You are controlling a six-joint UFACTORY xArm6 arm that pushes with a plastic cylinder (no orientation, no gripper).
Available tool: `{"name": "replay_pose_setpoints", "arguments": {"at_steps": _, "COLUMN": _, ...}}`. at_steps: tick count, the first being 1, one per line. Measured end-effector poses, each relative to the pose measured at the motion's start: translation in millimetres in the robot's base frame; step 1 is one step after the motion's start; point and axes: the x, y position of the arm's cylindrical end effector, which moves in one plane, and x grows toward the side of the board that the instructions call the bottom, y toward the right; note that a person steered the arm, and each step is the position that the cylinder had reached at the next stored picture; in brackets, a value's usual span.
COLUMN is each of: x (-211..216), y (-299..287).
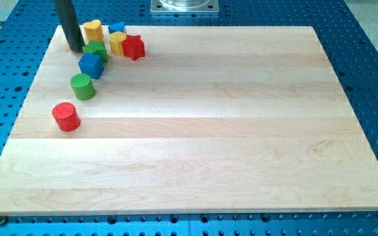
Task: Place the green star vertically to the red star
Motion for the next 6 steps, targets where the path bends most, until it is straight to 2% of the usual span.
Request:
{"name": "replay_pose_setpoints", "arguments": {"at_steps": 1, "x": 8, "y": 50}}
{"name": "replay_pose_setpoints", "arguments": {"at_steps": 2, "x": 18, "y": 128}}
{"name": "replay_pose_setpoints", "arguments": {"at_steps": 3, "x": 23, "y": 172}}
{"name": "replay_pose_setpoints", "arguments": {"at_steps": 4, "x": 11, "y": 220}}
{"name": "replay_pose_setpoints", "arguments": {"at_steps": 5, "x": -32, "y": 276}}
{"name": "replay_pose_setpoints", "arguments": {"at_steps": 6, "x": -72, "y": 237}}
